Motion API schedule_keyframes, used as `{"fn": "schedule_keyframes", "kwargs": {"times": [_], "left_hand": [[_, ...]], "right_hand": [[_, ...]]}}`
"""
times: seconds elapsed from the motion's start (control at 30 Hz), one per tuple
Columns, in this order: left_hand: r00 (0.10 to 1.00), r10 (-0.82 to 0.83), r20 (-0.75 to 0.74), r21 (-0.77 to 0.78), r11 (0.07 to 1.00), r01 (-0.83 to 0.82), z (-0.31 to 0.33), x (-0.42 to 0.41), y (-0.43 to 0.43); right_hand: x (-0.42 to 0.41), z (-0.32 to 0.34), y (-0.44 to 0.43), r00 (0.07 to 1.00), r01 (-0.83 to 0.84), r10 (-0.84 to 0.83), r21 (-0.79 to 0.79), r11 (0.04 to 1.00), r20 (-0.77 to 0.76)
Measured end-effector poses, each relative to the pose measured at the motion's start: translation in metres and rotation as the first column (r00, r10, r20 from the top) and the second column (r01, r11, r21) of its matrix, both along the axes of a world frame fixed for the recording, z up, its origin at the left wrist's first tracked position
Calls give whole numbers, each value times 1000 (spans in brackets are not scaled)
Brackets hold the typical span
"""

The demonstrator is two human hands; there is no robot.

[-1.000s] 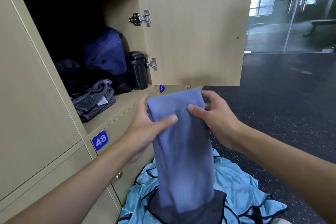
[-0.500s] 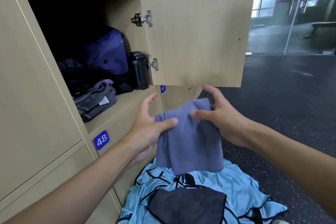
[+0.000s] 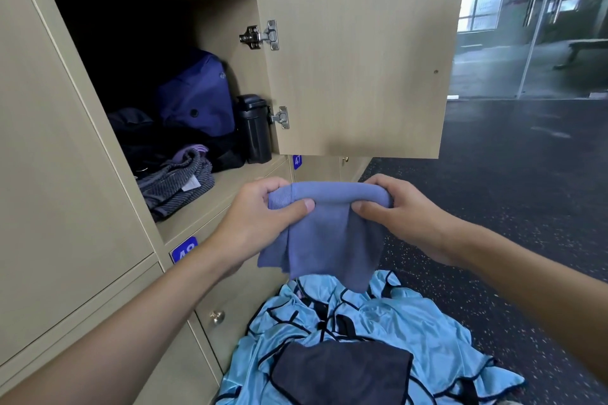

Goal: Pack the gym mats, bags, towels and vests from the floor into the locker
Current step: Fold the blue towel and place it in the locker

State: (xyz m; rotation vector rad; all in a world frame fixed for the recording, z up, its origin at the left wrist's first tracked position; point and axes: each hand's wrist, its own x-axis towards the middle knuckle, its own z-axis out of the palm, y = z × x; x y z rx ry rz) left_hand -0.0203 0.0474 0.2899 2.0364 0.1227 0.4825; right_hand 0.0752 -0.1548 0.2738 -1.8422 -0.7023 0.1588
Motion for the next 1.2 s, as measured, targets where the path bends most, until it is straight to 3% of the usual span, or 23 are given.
{"fn": "schedule_keyframes", "kwargs": {"times": [0.1,0.2,0.27,0.4,0.47,0.6,0.7,0.83,0.97,1.1,1.2], "left_hand": [[1000,4,-6,-213,977,-6,-1,-1,-3],[988,153,35,-386,914,-128,1,4,-5],[982,190,-13,-457,872,-175,2,5,-2],[996,-21,-86,-456,890,-20,-3,0,1],[999,16,-47,-457,889,-36,-1,5,8],[983,153,102,-530,844,-77,11,15,32],[970,208,125,-445,886,-133,9,16,49],[984,178,-1,-311,935,-169,-1,21,75],[934,356,-21,-162,921,-355,0,30,102],[843,526,115,0,848,-530,12,44,126],[707,688,165,107,700,-706,16,57,145]], "right_hand": [[-5,-5,6,983,-2,31,164,986,-179],[-8,-12,14,944,-70,121,173,983,-307],[-7,-10,20,933,-33,113,232,972,-343],[4,1,34,953,105,-11,297,949,-303],[13,5,42,954,114,-20,298,948,-300],[25,6,61,877,-125,250,308,943,-410],[30,1,84,876,-199,310,309,930,-368],[49,0,122,934,-196,273,307,931,-232],[77,4,164,963,-253,266,169,953,-55],[99,21,215,954,-300,291,176,938,74],[116,30,266,919,-394,384,200,897,87]]}}
